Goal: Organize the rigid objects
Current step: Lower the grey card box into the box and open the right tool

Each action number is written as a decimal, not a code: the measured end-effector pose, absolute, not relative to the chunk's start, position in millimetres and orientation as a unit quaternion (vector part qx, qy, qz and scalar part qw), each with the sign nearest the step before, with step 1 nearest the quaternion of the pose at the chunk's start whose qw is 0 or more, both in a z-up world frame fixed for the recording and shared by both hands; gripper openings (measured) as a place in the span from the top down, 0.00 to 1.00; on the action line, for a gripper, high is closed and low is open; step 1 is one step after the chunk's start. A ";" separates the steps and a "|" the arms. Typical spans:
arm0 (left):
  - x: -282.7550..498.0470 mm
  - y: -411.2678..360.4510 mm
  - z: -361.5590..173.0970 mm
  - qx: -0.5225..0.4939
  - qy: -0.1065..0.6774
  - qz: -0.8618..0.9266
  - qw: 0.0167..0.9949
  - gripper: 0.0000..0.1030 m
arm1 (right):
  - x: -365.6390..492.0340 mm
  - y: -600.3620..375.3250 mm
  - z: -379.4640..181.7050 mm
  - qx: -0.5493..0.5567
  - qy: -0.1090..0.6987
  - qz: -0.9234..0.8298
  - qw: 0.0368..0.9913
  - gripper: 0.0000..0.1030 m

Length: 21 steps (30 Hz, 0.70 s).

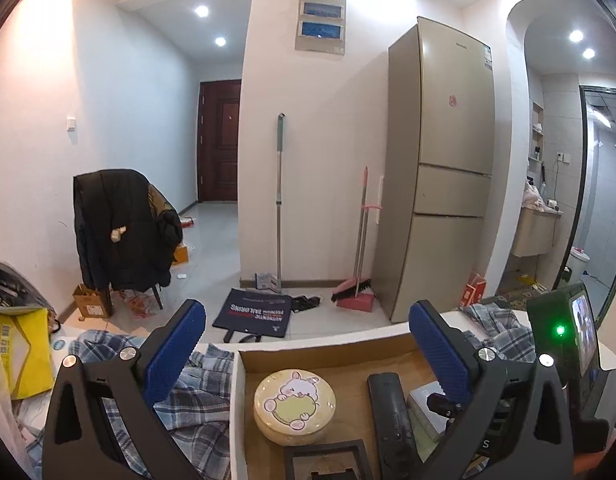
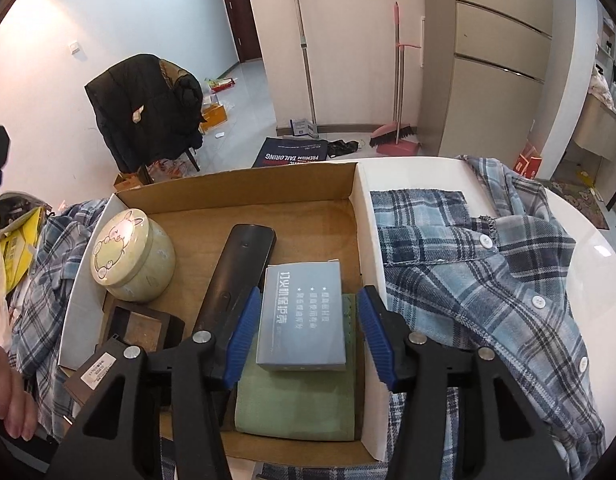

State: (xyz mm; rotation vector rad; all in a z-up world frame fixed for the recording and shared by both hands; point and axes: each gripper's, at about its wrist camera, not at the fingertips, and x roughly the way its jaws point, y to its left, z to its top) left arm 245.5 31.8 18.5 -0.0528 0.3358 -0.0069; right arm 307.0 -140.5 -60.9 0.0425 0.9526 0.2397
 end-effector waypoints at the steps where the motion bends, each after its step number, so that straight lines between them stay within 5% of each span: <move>1: 242.9 32.2 22.5 -0.028 0.163 -0.004 0.986 0.00 | 306.4 -141.1 -58.6 0.023 0.455 0.115 0.883 0.51; 12: 173.8 24.2 92.6 0.009 0.086 -0.016 0.996 0.00 | 253.4 -152.6 9.5 0.026 0.388 0.114 0.914 0.50; 21: 86.3 7.4 109.2 0.033 0.062 -0.048 0.996 0.00 | 184.7 -177.4 55.8 0.017 0.324 0.107 0.940 0.16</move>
